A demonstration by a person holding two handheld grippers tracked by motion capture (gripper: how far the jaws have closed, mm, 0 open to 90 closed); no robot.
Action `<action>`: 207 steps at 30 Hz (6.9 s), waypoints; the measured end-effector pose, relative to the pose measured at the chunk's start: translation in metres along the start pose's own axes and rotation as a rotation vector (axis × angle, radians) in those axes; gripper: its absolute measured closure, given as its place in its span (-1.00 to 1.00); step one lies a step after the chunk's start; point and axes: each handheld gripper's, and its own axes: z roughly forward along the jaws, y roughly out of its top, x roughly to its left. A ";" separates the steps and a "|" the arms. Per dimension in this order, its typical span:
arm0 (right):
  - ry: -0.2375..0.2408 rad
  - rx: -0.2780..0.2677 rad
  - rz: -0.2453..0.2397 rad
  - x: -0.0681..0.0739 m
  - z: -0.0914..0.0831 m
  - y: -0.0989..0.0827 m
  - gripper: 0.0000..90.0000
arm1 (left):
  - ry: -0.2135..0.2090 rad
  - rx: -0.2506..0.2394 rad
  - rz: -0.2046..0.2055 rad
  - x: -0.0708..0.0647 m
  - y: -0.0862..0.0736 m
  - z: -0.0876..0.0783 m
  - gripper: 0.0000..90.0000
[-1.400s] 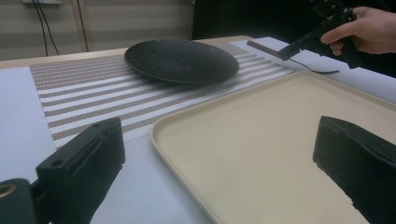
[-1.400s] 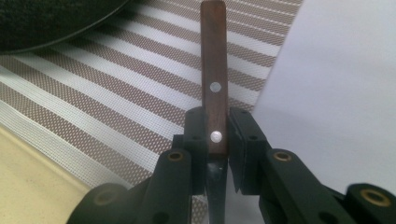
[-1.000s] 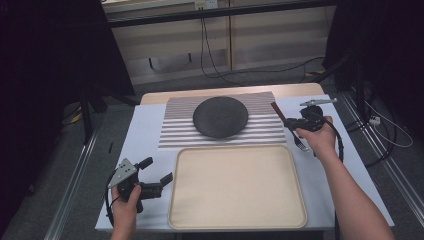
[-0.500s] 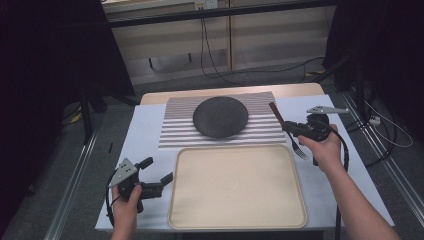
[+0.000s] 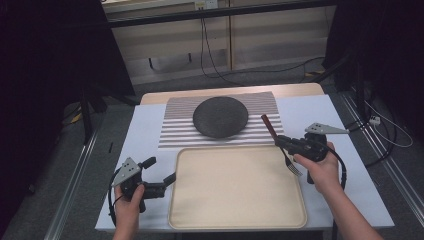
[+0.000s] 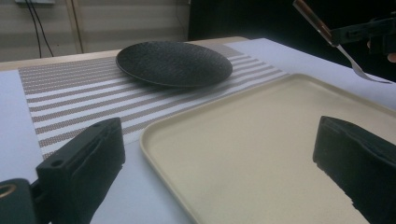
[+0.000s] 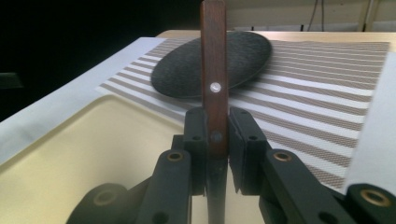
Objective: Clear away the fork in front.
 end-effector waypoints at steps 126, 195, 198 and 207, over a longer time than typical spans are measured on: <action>0.051 -0.127 -0.215 0.067 0.011 -0.020 0.03 | -0.325 0.068 -0.230 -0.052 0.075 0.095 0.79; -0.039 -0.105 -0.150 0.026 -0.026 -0.044 -0.66 | -0.184 0.304 -0.190 0.003 0.010 0.077 0.48; -0.041 -0.100 -0.142 0.025 -0.027 -0.045 -0.66 | -0.176 0.312 -0.182 0.006 0.008 0.078 0.46; -0.044 -0.101 -0.145 0.023 -0.028 -0.045 -0.66 | -0.146 0.323 -0.189 0.011 0.002 0.074 0.40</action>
